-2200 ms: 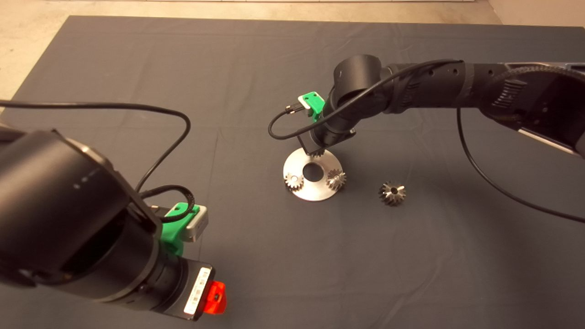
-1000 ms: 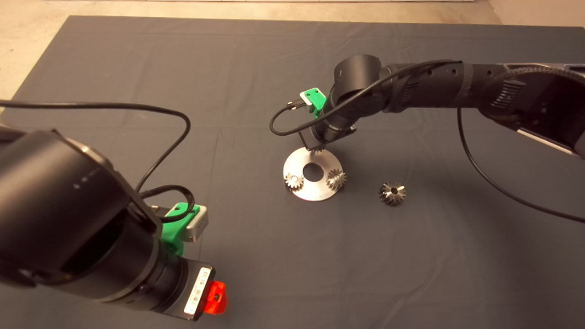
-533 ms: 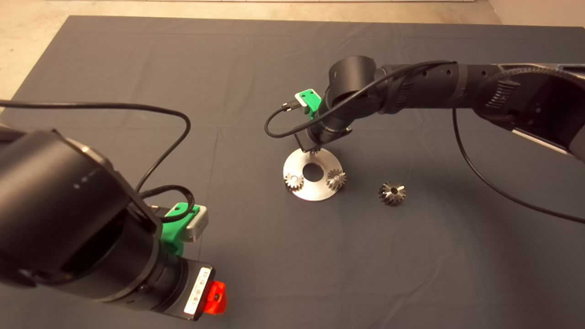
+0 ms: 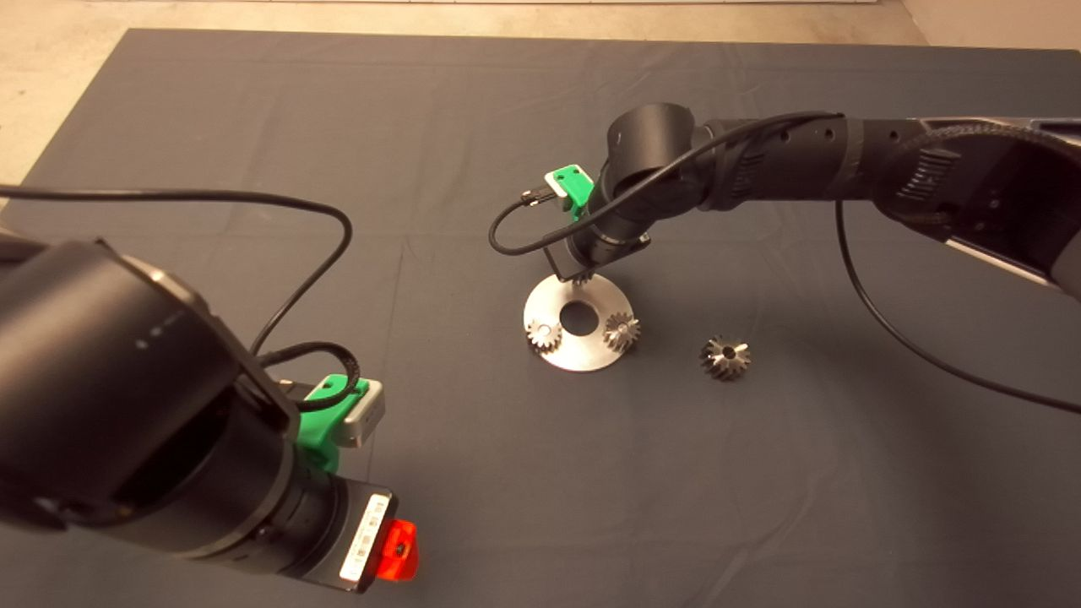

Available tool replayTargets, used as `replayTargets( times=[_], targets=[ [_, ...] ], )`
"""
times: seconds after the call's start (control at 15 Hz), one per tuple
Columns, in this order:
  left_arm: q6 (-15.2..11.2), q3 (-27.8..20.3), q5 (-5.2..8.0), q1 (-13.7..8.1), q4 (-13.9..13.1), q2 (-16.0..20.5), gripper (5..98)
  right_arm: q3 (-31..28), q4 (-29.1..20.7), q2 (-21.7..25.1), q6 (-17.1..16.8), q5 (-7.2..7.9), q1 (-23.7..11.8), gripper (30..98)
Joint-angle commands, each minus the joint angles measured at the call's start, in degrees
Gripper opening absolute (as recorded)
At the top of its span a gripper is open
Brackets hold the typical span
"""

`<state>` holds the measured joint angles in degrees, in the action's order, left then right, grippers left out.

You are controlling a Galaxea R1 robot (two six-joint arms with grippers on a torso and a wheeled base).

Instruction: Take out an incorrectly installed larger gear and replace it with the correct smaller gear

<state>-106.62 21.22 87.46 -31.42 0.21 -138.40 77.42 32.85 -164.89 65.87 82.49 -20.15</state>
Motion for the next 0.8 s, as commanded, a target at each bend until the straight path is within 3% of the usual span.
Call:
replayTargets(
  times=[0.0, 0.73],
  targets=[
    [-0.2, -0.8, 7.55, -0.4, -1.2, 0.1, 98.2, -0.1, 2.1, 0.0, 0.0, -0.05, -1.5, 40.3],
    [-0.2, -0.8, 7.55, -0.4, -1.2, 0.1, 98.2, -0.2, 3.0, 0.3, 0.1, 0.39, -1.5, 40.3]
  ],
)
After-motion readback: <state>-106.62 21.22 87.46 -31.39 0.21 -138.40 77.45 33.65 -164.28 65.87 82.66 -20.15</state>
